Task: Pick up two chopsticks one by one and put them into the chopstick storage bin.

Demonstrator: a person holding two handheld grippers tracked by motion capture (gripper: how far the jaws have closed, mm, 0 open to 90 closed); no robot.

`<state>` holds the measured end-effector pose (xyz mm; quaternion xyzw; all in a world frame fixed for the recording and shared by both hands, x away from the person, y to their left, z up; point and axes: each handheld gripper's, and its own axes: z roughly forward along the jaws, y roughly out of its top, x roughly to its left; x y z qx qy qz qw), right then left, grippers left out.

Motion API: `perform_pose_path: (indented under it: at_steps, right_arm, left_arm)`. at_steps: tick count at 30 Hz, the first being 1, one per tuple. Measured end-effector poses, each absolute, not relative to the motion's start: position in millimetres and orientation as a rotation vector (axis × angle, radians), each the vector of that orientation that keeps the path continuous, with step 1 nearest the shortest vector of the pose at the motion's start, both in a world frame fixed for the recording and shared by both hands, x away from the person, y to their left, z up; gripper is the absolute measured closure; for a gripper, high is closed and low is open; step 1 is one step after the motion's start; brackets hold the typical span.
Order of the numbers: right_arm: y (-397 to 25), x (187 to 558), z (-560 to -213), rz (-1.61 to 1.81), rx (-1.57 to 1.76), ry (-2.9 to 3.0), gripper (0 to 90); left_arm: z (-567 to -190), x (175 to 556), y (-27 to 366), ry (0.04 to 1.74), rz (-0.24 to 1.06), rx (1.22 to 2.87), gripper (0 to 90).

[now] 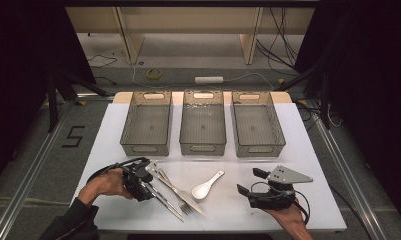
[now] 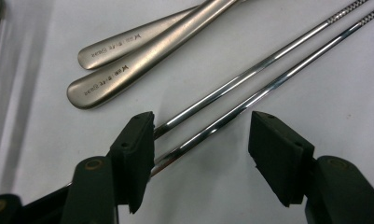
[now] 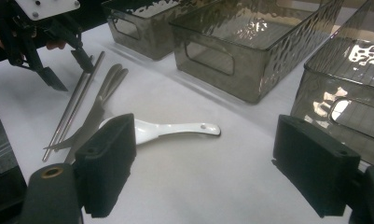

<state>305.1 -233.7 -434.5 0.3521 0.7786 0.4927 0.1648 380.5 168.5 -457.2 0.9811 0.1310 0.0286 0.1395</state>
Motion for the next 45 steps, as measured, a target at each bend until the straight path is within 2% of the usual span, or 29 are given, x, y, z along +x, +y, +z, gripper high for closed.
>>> perform_pose_path:
  at_steps: [27,37,45]
  right_arm:
    - [-231.0,305.2,-436.2,1.399,0.997,2.248,22.2]
    - [-231.7,305.2,-435.8,1.395,1.001,2.249,22.3]
    - [-231.7,305.3,-435.8,1.386,0.998,2.253,22.4]
  left_arm:
    - [-461.8,377.1,161.8,0.308,0.033,2.979,49.6]
    - [-460.3,370.8,157.9,0.279,0.030,3.018,63.6]
    - [-460.1,363.1,159.1,0.230,0.038,3.032,70.7]
